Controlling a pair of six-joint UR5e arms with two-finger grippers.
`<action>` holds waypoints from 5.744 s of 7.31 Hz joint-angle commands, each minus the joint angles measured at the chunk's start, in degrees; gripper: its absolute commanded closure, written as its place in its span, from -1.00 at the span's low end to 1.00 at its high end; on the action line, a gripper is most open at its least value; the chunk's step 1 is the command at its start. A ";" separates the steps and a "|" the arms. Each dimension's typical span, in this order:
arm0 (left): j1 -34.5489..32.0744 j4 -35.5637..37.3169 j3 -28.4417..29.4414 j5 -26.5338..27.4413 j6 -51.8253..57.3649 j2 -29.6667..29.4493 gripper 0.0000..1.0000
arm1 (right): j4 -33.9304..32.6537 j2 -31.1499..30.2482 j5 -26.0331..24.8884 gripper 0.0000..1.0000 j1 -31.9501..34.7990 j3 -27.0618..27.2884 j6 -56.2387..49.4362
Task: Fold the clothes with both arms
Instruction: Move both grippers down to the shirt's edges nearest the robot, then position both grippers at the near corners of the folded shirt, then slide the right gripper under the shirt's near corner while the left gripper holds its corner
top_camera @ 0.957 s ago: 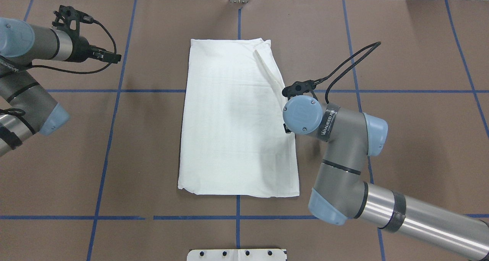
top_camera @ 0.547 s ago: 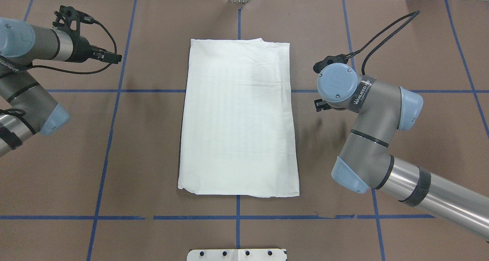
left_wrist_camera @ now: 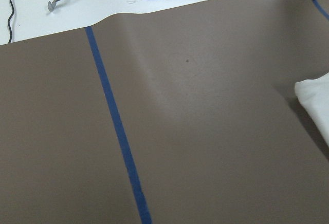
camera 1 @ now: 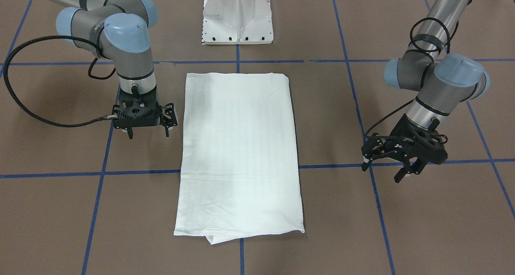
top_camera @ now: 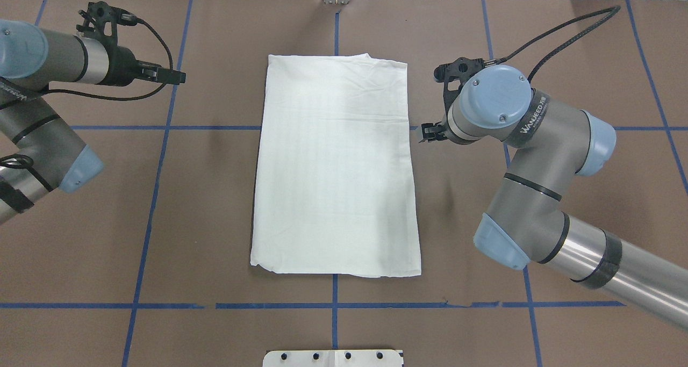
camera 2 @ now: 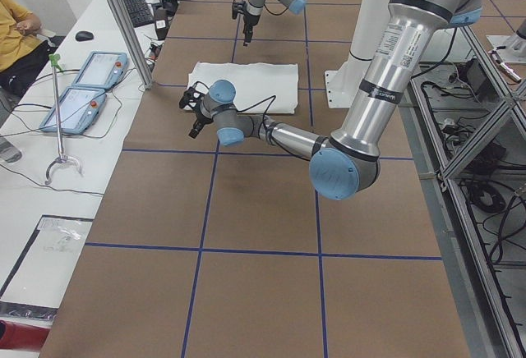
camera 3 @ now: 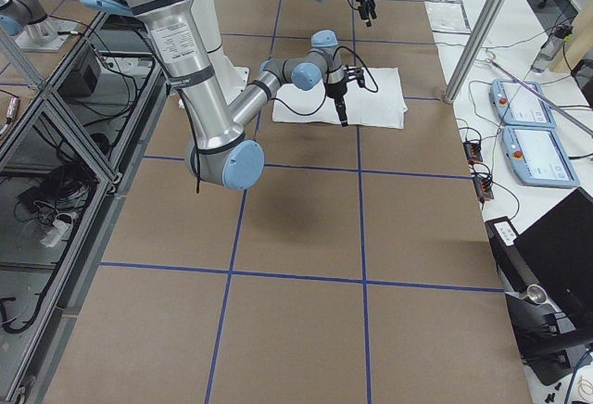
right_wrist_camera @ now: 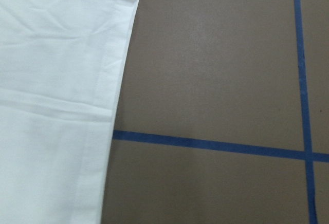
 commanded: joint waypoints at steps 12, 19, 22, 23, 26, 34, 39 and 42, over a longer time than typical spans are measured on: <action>34.72 1.76 -20.02 16.60 -34.29 10.37 -0.81 | 10.69 -12.11 -20.10 -1.00 -24.14 17.73 33.24; 37.62 2.29 -19.31 16.60 -34.21 9.59 -0.50 | 10.69 -12.11 -20.19 -1.00 -24.14 17.65 33.24; 37.80 2.99 -19.40 16.60 -34.21 9.32 0.20 | 10.69 -12.20 -20.19 -1.00 -24.14 17.56 33.24; 37.71 2.99 -19.57 16.60 -34.21 9.32 0.47 | 10.69 -12.20 -20.19 -1.00 -24.14 17.56 33.24; 37.10 2.99 -19.83 16.60 -33.77 9.41 0.43 | 10.69 -12.20 -20.19 -1.00 -24.14 17.56 33.24; 35.16 2.99 -21.33 16.33 -32.18 11.68 -0.54 | 10.69 -12.38 -20.27 -1.00 -24.14 17.29 33.32; 36.04 3.08 -20.28 16.42 -31.57 10.65 -0.42 | 10.69 -12.38 -20.19 -1.00 -24.14 17.03 33.24; 36.04 3.08 -18.97 16.42 -31.66 9.42 -0.20 | 10.69 -12.38 -20.27 -1.00 -24.23 17.03 33.24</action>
